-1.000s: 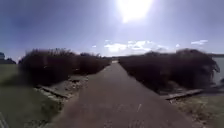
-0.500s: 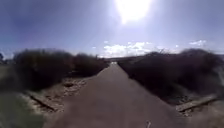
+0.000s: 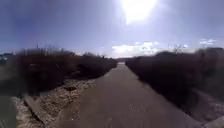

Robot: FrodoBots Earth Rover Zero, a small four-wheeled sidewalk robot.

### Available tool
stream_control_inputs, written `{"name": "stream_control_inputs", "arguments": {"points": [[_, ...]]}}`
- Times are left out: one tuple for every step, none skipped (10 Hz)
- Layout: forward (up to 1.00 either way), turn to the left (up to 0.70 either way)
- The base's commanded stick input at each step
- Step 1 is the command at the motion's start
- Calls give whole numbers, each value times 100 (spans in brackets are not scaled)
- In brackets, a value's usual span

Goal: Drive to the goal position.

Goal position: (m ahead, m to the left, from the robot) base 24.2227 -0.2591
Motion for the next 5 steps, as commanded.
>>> {"name": "stream_control_inputs", "arguments": {"points": [[70, 5], [70, 5], [70, 5], [70, 5], [70, 5]]}}
